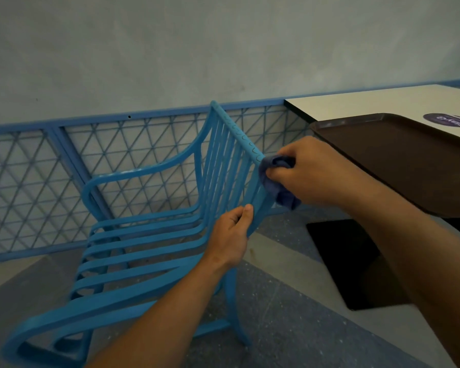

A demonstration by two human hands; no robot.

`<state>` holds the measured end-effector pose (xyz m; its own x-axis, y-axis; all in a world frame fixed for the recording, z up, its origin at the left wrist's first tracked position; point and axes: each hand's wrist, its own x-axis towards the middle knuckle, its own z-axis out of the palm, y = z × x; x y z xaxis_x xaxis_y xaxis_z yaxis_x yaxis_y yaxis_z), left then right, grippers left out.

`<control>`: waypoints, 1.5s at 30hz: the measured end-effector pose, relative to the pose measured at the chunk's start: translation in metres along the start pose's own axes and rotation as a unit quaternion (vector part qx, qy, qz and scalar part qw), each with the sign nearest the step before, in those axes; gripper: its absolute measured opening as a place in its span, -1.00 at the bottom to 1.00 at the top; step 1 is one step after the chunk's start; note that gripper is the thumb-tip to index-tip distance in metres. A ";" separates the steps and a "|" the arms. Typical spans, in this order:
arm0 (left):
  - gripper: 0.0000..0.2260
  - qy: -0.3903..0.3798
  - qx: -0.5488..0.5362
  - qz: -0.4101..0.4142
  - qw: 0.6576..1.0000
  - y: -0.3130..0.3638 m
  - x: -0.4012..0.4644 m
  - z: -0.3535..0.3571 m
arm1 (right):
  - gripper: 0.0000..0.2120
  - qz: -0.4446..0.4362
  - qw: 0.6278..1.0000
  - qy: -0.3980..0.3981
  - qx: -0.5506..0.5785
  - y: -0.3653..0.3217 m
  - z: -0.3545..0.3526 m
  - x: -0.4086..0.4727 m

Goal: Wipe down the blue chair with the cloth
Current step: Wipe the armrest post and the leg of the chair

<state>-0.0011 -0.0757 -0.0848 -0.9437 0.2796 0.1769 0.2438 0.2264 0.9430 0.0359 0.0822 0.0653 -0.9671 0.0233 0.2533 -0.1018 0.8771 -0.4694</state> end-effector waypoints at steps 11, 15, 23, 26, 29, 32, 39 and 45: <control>-0.45 -0.003 -0.033 -0.006 0.999 0.000 -0.004 -0.010 | -0.73 -0.002 0.999 0.041 0.013 -0.008 0.013 -0.001; -0.43 -0.011 -0.023 -0.006 1.000 0.001 -0.002 -0.011 | -0.74 0.009 0.999 0.041 0.026 -0.008 0.010 0.008; -0.49 0.021 -0.009 0.013 1.000 0.000 -0.002 -0.005 | -0.79 0.028 0.994 0.064 0.086 0.001 0.016 0.010; -0.53 0.029 -0.004 0.015 0.999 0.001 -0.002 -0.005 | -0.79 0.011 0.997 0.070 0.041 -0.001 0.016 -0.005; -0.54 0.028 0.000 0.014 1.000 -0.001 0.000 -0.005 | -0.84 0.006 0.997 0.072 0.006 0.000 0.017 -0.013; -0.55 0.025 0.001 0.019 1.000 0.000 0.001 -0.005 | -0.82 0.022 0.997 0.062 0.046 0.002 0.014 -0.004; -0.56 0.016 -0.008 0.019 1.000 -0.001 0.001 -0.007 | -0.76 0.065 0.989 0.057 0.119 0.007 0.022 0.035; -0.56 0.015 -0.013 0.023 1.000 -0.002 0.000 -0.008 | -0.77 0.016 0.991 0.115 0.064 0.005 0.037 0.008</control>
<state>-0.0034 -0.0839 -0.0847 -0.9378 0.2615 0.2285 0.2822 0.1903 0.9403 0.0188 0.0690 0.0336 -0.8927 0.1721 0.4166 -0.1149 0.8068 -0.5795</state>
